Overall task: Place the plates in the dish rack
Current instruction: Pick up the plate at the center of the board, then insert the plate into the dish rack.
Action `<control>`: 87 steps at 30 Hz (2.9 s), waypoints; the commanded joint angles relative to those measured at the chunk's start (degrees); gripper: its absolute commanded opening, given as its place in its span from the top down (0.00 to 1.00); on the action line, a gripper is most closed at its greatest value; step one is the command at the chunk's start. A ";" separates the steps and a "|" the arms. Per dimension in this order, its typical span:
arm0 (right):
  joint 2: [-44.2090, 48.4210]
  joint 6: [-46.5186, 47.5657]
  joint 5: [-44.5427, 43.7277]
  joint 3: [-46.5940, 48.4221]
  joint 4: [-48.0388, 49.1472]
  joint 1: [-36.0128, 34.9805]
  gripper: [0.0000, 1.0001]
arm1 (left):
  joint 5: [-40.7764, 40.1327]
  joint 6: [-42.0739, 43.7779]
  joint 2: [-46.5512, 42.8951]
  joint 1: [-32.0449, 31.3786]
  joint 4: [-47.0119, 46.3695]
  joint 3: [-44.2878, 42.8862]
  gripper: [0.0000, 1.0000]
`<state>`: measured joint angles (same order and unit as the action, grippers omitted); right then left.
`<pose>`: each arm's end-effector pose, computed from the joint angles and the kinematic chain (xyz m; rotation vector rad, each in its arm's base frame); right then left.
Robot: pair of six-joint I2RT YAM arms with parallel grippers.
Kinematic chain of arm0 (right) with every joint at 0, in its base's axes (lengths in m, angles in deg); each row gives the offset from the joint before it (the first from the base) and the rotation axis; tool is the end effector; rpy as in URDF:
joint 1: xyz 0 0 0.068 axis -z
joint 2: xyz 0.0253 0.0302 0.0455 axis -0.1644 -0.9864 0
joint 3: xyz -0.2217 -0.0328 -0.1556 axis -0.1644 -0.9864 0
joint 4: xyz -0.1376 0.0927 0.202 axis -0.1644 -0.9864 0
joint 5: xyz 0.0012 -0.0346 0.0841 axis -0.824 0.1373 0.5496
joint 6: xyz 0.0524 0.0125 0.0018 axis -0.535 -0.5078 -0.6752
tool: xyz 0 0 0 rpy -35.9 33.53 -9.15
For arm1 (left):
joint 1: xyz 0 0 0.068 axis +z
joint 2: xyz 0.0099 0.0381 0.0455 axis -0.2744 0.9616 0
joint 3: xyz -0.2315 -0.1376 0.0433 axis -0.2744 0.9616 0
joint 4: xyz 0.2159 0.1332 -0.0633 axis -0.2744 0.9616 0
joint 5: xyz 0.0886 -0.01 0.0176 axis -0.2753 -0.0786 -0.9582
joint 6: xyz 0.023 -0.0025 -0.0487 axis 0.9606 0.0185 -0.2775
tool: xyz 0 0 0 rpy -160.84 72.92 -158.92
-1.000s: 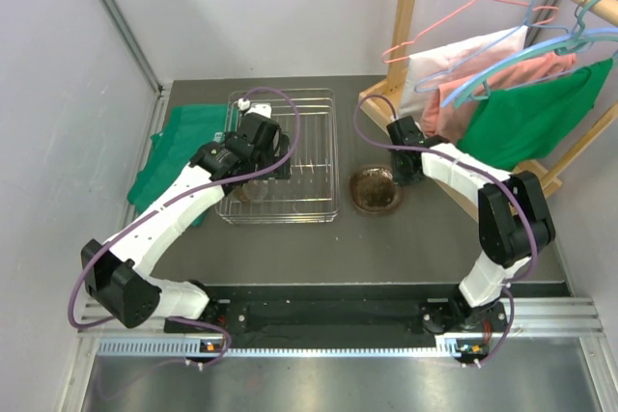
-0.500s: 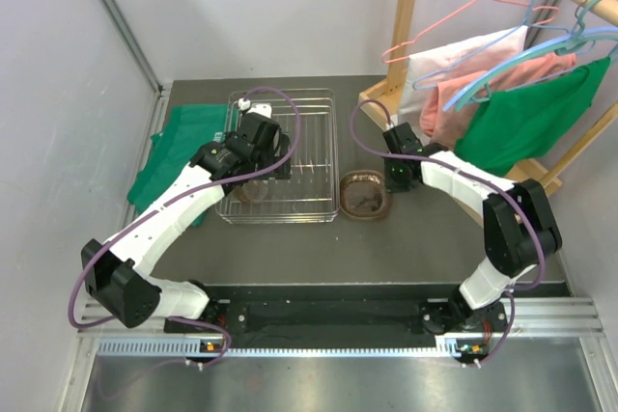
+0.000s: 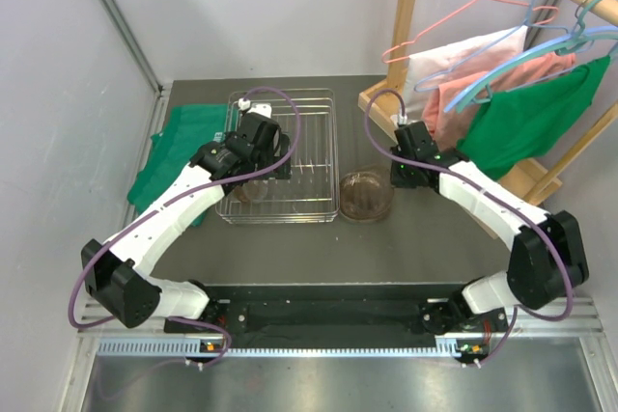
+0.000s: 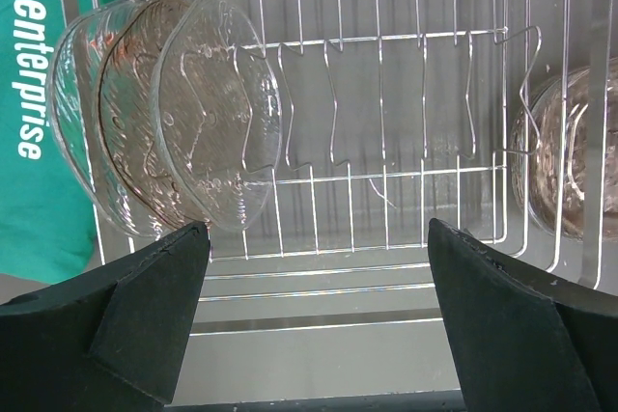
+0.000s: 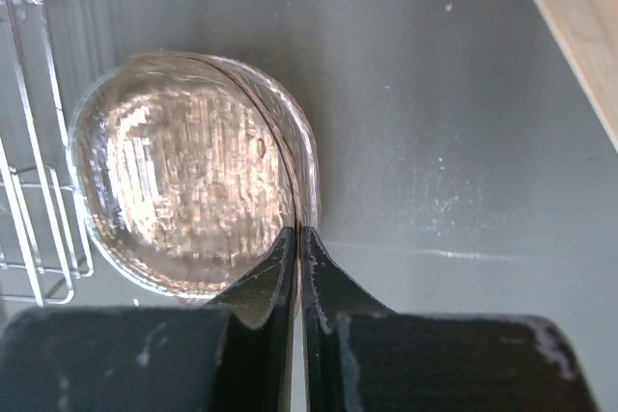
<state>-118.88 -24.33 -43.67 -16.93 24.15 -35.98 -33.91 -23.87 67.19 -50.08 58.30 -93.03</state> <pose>0.2692 0.1291 0.2463 0.0118 2.5293 0.1928 0.2357 -0.1453 0.3385 0.0273 2.3639 -0.0820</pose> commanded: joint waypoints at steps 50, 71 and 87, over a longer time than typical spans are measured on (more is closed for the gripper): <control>23.96 -7.96 -3.83 -0.64 -5.67 -0.81 1.00 | 16.42 -3.83 0.52 0.31 -9.71 -1.68 0.01; 30.46 -10.69 2.32 2.61 -5.68 -0.81 1.00 | 40.85 -13.85 10.10 -0.12 -31.59 0.43 0.01; 31.96 -12.62 5.49 2.35 -3.57 -0.99 1.00 | 51.93 -23.69 17.49 -5.05 -51.36 5.69 0.09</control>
<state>-88.37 -35.93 -39.19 -17.50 17.35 -36.36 13.32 -43.41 84.81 -54.67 17.78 -89.57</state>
